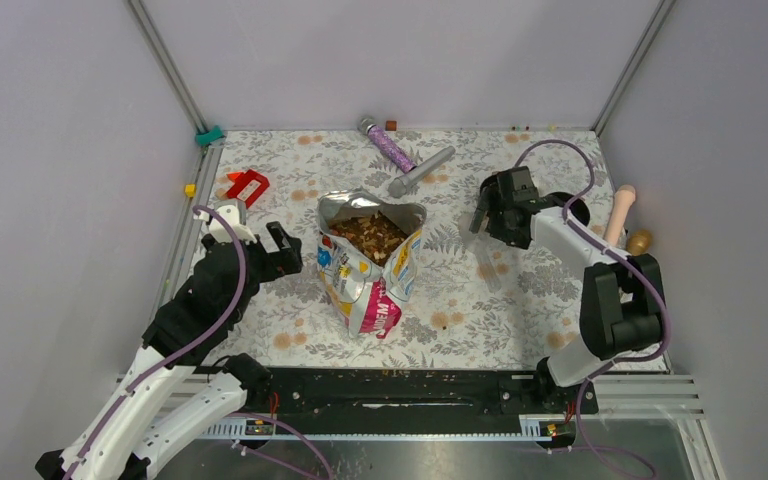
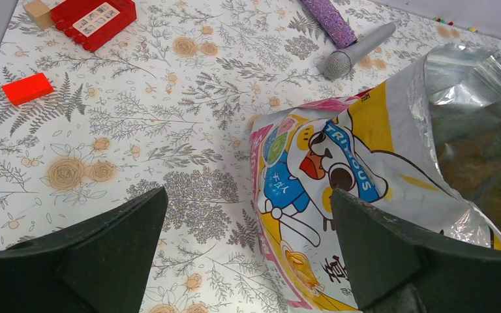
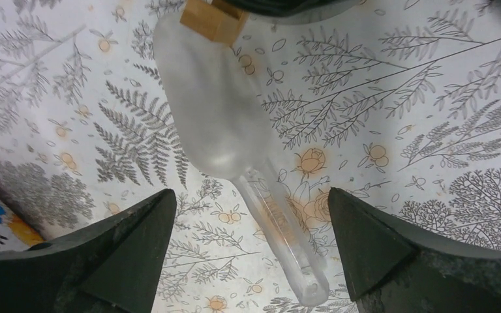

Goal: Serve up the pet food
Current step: Open the pet food bag at the center of the board, then pick up the spatula from the center of the board.

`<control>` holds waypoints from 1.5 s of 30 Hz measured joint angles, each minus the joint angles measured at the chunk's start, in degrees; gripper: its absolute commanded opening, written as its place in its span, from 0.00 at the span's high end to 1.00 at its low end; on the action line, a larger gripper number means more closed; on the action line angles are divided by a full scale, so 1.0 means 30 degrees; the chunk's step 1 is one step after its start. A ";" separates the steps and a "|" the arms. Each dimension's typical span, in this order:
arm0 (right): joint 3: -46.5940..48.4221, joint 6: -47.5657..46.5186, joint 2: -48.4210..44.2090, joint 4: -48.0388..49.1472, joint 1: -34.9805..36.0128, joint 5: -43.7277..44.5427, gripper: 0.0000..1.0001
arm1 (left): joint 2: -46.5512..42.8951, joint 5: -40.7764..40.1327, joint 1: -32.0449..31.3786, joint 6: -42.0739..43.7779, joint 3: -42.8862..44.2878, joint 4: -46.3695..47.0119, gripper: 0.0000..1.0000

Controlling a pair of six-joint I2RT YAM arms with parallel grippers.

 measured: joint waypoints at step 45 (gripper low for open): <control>0.2696 -0.4685 0.5136 -0.5253 0.3060 0.1290 0.42 | -0.0459 0.0146 0.0000 -0.0146 0.0000 -0.0007 0.01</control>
